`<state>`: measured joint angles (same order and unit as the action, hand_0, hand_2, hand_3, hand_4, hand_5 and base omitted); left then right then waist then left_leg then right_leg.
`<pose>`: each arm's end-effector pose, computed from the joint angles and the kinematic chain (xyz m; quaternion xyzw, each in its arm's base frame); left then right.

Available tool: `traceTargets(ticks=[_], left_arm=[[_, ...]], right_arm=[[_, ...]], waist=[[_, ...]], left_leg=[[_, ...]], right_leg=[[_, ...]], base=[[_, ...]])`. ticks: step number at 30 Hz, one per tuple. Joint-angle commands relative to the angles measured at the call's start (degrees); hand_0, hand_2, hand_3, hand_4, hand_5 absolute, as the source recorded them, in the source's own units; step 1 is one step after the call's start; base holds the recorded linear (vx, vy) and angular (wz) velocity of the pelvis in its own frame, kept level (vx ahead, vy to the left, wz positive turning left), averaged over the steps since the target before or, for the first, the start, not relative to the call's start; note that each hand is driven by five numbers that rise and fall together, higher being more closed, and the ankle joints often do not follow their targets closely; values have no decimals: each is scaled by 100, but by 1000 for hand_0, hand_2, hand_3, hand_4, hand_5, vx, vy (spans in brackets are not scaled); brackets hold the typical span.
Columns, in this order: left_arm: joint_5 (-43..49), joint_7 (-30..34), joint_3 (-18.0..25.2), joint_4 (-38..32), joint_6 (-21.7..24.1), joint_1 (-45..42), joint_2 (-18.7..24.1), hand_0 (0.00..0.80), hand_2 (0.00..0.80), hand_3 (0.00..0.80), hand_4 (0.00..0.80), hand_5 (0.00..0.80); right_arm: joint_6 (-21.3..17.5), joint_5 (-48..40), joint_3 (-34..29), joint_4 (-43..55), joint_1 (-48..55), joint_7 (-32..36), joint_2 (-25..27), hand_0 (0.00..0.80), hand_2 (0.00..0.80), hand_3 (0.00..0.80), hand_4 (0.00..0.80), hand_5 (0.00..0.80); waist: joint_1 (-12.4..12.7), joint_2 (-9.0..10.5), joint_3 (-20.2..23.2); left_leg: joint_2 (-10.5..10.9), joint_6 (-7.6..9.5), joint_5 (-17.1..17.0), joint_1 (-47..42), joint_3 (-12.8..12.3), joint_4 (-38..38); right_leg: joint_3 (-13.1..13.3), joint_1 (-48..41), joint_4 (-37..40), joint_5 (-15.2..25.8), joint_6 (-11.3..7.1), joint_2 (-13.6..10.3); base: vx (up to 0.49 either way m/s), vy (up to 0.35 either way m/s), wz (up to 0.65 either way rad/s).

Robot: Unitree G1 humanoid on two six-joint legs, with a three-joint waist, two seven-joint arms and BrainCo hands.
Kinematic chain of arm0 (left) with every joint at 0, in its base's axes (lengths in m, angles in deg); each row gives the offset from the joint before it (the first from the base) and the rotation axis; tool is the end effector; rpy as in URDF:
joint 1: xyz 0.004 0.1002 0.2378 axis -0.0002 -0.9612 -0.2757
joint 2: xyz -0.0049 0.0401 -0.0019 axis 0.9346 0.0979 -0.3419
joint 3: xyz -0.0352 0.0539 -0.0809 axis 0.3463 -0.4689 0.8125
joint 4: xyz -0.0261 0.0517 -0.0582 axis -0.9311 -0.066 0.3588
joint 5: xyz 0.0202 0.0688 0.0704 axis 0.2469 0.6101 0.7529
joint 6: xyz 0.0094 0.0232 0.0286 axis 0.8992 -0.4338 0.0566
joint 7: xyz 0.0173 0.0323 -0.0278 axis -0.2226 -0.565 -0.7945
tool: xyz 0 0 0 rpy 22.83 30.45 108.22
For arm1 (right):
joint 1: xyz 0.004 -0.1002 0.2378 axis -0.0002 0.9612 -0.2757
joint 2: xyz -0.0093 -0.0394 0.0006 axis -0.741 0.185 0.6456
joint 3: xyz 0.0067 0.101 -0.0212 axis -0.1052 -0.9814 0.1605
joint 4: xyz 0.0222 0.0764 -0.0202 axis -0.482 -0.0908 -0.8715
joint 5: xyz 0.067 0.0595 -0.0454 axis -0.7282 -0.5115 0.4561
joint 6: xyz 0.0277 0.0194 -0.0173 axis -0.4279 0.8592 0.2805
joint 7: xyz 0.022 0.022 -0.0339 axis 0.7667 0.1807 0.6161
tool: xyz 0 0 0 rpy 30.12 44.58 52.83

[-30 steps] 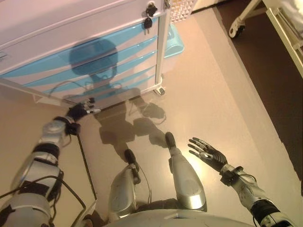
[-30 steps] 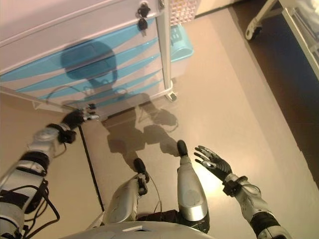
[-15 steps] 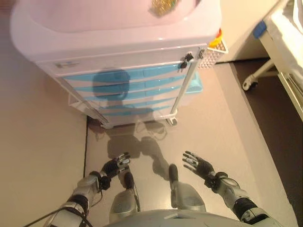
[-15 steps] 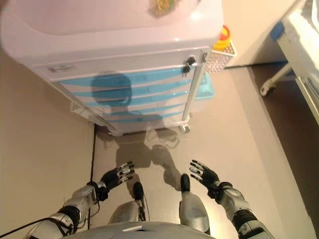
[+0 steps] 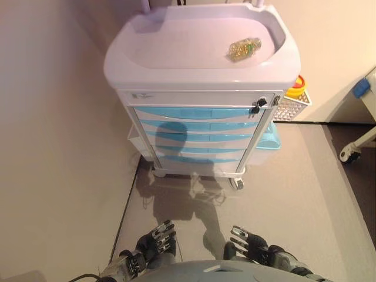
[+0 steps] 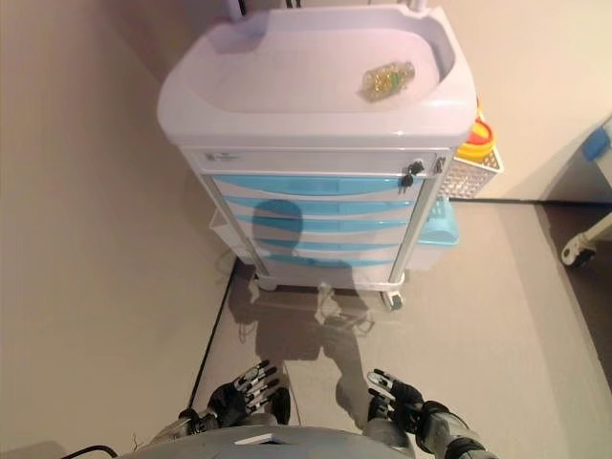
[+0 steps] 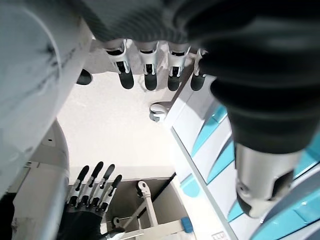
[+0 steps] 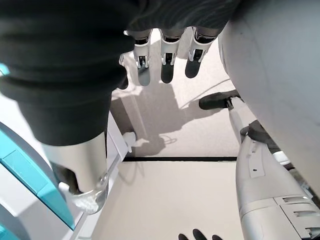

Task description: Open the drawer and pick up the medicine

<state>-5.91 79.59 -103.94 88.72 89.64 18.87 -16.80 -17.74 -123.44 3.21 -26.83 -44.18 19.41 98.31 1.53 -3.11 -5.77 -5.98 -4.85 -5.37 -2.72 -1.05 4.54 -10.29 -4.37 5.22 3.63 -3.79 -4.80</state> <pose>0.0770 0.2026 -0.1157 -0.3200 0.4245 -0.1444 0.8346 0.0885 -0.2203 -0.1120 0.2265 0.5190 0.0392 0.8233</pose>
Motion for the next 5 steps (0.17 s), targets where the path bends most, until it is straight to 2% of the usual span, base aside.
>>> traceTargets(ticks=[1, 5], left_arm=[[-174, 204, -6, 323, -88, 294, -121, 0, 0, 0, 0, 0], [-253, 72, 44, 374, -195, 329, -189, 0, 0, 0, 0, 0]], right_arm=[[-113, 106, -20, -123, -158, 233, -171, 0, 0, 0, 0, 0], [-161, 134, -79, -256, -133, 429, -226, 0, 0, 0, 0, 0]], waist=[[125, 206, -66], [122, 201, 46]], left_leg=[[248, -40, 414, 100, -90, -216], [263, -29, 398, 39, -126, -113]], right_leg=[[-205, 86, -496, -367, -250, -158], [-233, 52, -482, -377, -268, -153]], base=[[0, 0, 0], [0, 0, 0]])
